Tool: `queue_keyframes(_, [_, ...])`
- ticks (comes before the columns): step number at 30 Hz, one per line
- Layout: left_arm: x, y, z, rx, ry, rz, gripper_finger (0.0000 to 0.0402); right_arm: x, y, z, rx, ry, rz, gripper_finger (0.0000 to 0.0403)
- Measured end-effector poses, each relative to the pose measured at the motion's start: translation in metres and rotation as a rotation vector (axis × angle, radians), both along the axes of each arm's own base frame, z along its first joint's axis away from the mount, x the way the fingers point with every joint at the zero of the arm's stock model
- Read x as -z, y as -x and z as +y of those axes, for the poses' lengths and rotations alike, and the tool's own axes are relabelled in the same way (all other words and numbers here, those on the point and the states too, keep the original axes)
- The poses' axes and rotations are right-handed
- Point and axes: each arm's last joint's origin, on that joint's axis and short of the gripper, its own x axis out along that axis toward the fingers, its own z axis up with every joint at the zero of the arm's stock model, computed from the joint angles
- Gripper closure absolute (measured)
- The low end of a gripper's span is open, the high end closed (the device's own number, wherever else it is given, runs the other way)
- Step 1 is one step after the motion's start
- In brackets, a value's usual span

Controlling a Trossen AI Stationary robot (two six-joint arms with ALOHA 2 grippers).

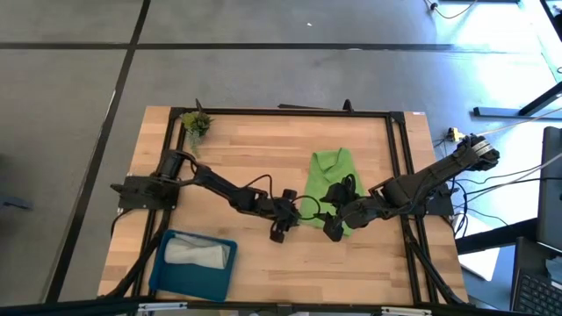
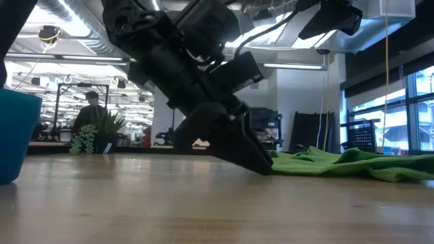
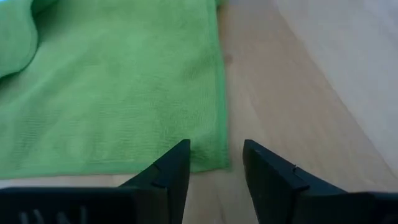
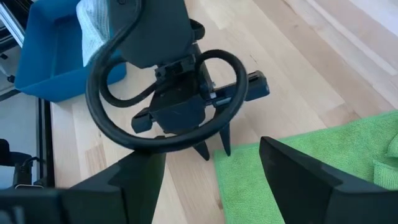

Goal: Fold microfiber towels
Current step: Fold the green microfiber cloth

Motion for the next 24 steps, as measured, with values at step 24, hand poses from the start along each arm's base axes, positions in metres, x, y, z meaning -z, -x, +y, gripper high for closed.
queue_keyframes(24, [-0.013, 0.006, 0.012, 0.005, -0.041, 0.046, 0.0399, 0.001, 0.001, 0.003, -0.052, 0.033, 0.012, 0.0141])
